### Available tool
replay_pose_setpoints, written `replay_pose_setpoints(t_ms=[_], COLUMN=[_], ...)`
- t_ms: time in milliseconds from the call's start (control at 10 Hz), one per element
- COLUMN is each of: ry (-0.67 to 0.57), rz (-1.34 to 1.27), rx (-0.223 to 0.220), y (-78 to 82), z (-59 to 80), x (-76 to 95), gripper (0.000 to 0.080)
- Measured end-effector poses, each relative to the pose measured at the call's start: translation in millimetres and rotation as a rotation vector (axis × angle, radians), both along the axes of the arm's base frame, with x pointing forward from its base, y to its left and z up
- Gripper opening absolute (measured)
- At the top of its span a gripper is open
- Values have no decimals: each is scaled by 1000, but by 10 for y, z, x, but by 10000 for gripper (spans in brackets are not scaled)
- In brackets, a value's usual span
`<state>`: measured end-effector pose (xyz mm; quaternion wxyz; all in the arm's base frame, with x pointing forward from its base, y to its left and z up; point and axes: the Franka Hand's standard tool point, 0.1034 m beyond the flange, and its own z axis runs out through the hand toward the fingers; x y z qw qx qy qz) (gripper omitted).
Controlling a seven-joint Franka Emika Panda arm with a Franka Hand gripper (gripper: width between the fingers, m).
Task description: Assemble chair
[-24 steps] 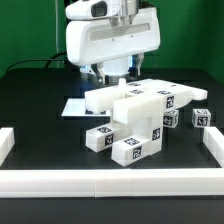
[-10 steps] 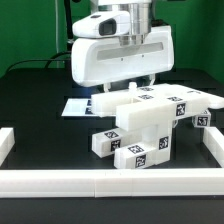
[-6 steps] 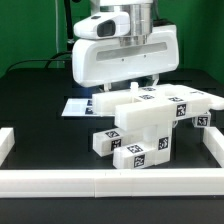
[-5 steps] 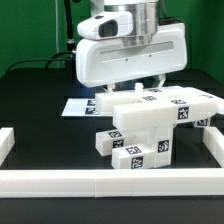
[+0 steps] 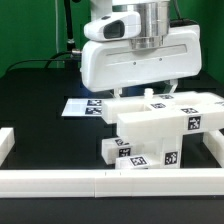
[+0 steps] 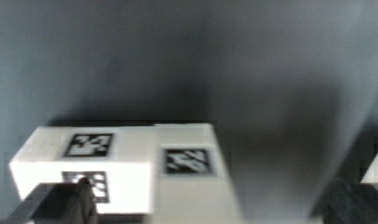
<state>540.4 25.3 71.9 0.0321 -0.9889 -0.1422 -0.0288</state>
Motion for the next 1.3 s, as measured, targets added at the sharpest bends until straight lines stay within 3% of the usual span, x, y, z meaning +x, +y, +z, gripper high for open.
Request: replay_pose_setpoints(t_ms=[400,700,900,1000,1100,1300], ry=[15,28,40,46,40,42], rz=[-74,-64,-95,-133,-124,-130], rx=[0,-1,3,2,4,2], y=[48,34,278,524,643,587], z=[-72,-66,34,92,107,93], x=[-3,-271,-437,-486,-494,-491], gripper=[648,648,648,648,648,648])
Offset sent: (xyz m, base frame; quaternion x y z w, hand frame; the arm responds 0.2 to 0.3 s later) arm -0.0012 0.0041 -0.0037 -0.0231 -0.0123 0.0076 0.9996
